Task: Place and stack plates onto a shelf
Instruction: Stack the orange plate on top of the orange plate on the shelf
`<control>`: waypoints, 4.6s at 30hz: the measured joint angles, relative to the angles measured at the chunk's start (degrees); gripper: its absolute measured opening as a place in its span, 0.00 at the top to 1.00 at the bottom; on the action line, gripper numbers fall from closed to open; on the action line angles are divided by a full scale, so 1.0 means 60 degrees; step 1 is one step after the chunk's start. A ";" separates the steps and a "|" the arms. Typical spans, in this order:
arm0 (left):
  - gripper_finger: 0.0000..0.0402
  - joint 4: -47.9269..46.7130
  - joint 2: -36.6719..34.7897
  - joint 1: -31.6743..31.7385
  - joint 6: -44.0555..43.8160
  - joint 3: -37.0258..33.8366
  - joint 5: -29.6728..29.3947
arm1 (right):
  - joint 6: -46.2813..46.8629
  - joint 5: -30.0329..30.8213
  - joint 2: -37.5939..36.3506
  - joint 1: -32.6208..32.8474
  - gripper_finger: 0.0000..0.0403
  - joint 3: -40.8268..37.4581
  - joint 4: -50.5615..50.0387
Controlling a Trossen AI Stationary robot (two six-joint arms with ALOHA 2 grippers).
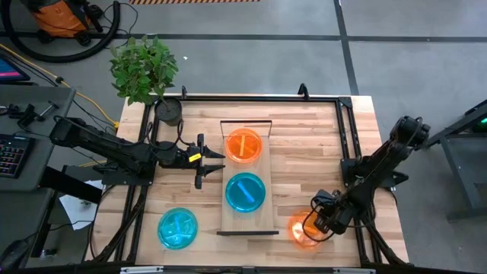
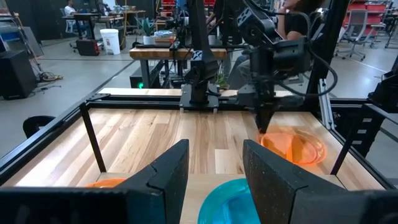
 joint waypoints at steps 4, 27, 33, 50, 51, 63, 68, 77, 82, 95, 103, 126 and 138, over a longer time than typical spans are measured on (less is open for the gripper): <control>0.65 -0.0003 0.0000 -0.0002 0.0000 0.0000 0.0000 | 0.0007 0.0029 -0.0457 0.0000 1.00 0.0021 -0.0625; 0.65 -0.0003 0.0002 -0.0001 -0.0067 0.0000 0.0000 | -0.0024 0.2319 -0.3083 0.0004 1.00 0.0043 -0.3346; 0.65 -0.0003 0.0002 0.0007 -0.0068 0.0000 -0.0038 | 0.0138 0.2514 -0.3014 0.0004 1.00 0.0043 -0.3617; 0.65 -0.0003 0.0004 0.0011 -0.0073 0.0000 -0.0109 | 0.1041 0.3176 -0.2956 0.0004 1.00 0.0050 -0.3668; 0.65 -0.0003 0.0004 0.0011 -0.0073 0.0000 -0.0109 | 0.1056 0.3176 -0.2956 0.0004 1.00 0.0050 -0.3656; 0.65 -0.0003 0.0004 0.0011 -0.0075 0.0000 -0.0113 | -0.1896 0.3706 -0.2565 0.0004 1.00 0.0054 -0.0339; 0.65 -0.0003 0.0004 0.0011 -0.0075 0.0000 -0.0113 | -0.4081 0.3822 -0.1549 -0.0239 1.00 0.0057 0.2201; 0.65 0.0000 0.0001 0.0011 -0.0087 0.0000 -0.0113 | -0.4529 0.1135 0.0140 -0.1001 1.00 0.0057 0.3780; 0.65 0.0000 0.0004 0.0011 -0.0086 0.0000 -0.0113 | -0.4557 0.0258 0.0949 -0.1381 1.00 0.0057 0.3818; 0.65 0.0000 0.0004 0.0011 -0.0080 0.0000 -0.0114 | -0.4556 0.0872 0.1532 -0.2326 1.00 0.0105 0.2064; 0.65 0.0000 0.0002 0.0011 -0.0080 0.0000 -0.0178 | -0.4594 0.3537 0.1570 -0.3633 1.00 0.0021 0.1468; 0.65 -0.0014 0.0004 0.0008 -0.0073 0.0000 -0.0175 | 0.3383 0.3376 -0.1289 -0.0809 0.68 0.0012 -0.4613; 0.65 -0.0008 0.0002 0.0008 -0.0077 0.0000 -0.0177 | 0.4749 0.4377 -0.1283 -0.0499 0.53 -0.2299 -0.0987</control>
